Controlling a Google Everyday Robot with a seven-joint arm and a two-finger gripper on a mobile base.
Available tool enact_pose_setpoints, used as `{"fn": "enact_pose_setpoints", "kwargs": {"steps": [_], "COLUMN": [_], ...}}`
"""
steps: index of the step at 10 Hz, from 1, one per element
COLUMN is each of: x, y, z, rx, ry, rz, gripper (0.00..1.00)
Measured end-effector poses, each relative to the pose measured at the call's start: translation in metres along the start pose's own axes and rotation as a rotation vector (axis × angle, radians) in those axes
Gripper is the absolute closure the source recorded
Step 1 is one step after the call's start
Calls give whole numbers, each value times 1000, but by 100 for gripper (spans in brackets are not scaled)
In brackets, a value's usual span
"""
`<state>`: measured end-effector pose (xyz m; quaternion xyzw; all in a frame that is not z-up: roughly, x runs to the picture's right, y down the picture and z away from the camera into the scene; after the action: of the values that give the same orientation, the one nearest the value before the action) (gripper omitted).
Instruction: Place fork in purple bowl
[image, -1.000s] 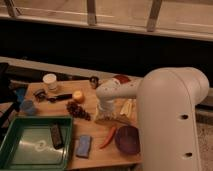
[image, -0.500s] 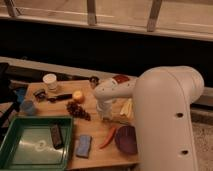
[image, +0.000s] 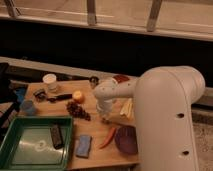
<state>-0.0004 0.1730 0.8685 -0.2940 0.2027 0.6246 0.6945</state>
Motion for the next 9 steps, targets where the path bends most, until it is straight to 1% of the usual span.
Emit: {"fn": "enact_pose_setpoints", "kwargs": {"steps": [2,3,4,6,7,9], "x": [0,0,-4,-10,-13,-18], "y": [0,1,3,-1,-3,-4], "z": [0,-4,-12,-38,-50,-57], "rx": [0,1,-2,-8,-14,-35], "ry": [1,-9,-25,-58,-69,-81], "rz": [-1,-3,-5,10,15,22], "gripper": [100,100,100,100,100,100]}}
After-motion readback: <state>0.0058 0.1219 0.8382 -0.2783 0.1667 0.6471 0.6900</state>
